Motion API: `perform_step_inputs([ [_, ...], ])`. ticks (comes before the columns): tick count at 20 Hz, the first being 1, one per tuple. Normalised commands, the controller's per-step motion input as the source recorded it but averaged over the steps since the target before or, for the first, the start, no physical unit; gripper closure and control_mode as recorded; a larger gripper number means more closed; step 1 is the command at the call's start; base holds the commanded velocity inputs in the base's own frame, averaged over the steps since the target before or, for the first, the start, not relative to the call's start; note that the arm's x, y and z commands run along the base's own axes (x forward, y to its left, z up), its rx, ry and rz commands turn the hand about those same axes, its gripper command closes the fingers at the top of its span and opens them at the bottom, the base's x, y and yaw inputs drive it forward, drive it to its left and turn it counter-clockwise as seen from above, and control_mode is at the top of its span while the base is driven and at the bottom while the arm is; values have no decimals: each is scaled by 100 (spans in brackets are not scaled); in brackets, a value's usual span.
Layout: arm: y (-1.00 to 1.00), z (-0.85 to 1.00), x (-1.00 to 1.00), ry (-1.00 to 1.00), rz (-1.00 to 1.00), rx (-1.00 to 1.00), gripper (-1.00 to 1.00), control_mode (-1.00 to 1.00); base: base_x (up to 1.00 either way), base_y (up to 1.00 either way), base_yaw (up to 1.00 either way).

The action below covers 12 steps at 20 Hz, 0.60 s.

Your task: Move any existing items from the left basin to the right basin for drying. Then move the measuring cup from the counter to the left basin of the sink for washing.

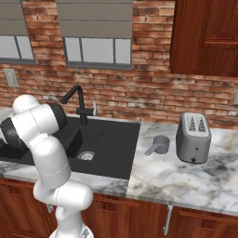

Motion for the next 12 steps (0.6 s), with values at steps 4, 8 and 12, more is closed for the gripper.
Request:
perform_step_inputs([
  [4,1,-14,15,0,0,0,-100,-100,0,0,0],
  [8,0,-9,10,0,0,0,-100,-100,0,0,0],
  [12,0,-1,7,0,0,0,-100,-100,0,0,0],
])
